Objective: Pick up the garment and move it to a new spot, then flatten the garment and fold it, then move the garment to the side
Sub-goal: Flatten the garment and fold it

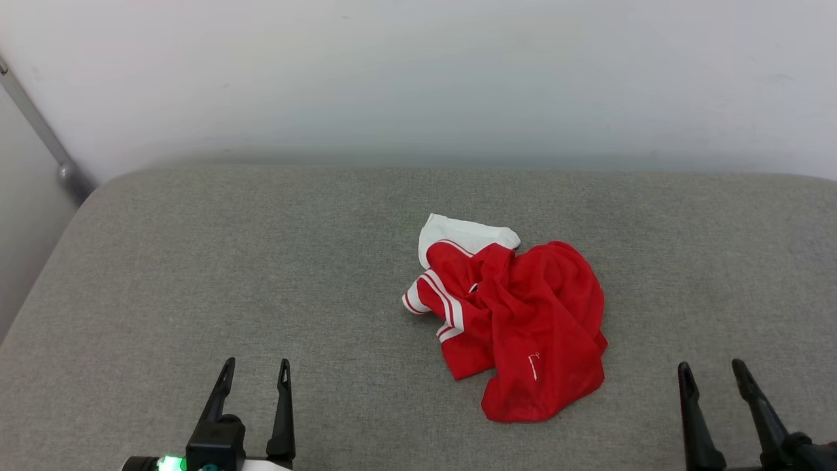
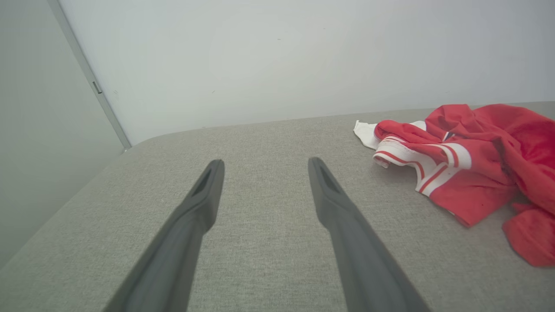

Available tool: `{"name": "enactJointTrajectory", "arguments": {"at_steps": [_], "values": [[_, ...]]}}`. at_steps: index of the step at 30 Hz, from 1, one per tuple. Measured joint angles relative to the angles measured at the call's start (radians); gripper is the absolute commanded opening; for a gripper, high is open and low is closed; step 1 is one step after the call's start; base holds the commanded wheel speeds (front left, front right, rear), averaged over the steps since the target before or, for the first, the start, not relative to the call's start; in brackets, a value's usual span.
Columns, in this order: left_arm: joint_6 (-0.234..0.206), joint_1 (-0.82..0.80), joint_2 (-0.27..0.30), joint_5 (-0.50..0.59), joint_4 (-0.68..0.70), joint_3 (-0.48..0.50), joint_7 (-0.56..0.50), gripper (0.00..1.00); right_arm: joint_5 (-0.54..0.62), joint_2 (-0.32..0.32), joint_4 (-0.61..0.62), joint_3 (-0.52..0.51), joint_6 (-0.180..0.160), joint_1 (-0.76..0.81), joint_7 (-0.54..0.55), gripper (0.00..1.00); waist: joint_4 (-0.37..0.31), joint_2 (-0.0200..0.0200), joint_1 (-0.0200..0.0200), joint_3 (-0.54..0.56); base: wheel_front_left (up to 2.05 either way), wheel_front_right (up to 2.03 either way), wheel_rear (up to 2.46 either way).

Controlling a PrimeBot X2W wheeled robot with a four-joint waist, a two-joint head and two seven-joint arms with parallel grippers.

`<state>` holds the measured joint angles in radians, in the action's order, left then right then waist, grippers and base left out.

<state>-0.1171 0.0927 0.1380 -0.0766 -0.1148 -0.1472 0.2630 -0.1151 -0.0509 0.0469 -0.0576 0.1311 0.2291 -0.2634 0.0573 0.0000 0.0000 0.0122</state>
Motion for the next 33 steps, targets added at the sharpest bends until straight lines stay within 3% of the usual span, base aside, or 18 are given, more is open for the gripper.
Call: {"name": "enactJointTrajectory", "arguments": {"at_steps": [5,12,19,25,33], "values": [[0.010,0.000,-0.011,0.010,0.001,0.016,0.000,1.00,0.010,0.000,0.043,-0.022,0.000,-0.054,0.000,1.00,0.001,0.0000,0.0000,-0.003,0.00,0.00,0.00],[0.022,-0.013,-0.021,0.019,0.009,0.029,0.000,1.00,0.108,-0.009,0.103,-0.032,0.000,-0.295,0.000,1.00,0.004,0.0000,0.0000,-0.028,0.00,0.00,0.00],[0.038,-0.050,-0.031,0.023,0.026,0.041,0.000,1.00,0.087,-0.203,-0.102,0.121,0.000,-0.571,0.026,1.00,0.017,0.0000,0.0001,-0.089,0.00,0.00,0.00],[0.044,-0.077,-0.046,0.027,0.043,0.051,0.000,1.00,-0.112,-0.407,-0.238,0.402,0.000,-0.820,0.355,1.00,0.031,0.0000,0.0001,-0.153,0.00,0.00,0.00],[0.049,-0.134,-0.059,0.029,0.073,0.055,0.000,1.00,-0.449,-0.652,-0.199,0.866,0.000,-1.123,0.868,1.00,0.045,0.0000,0.0002,-0.257,0.00,0.00,0.00]]}}
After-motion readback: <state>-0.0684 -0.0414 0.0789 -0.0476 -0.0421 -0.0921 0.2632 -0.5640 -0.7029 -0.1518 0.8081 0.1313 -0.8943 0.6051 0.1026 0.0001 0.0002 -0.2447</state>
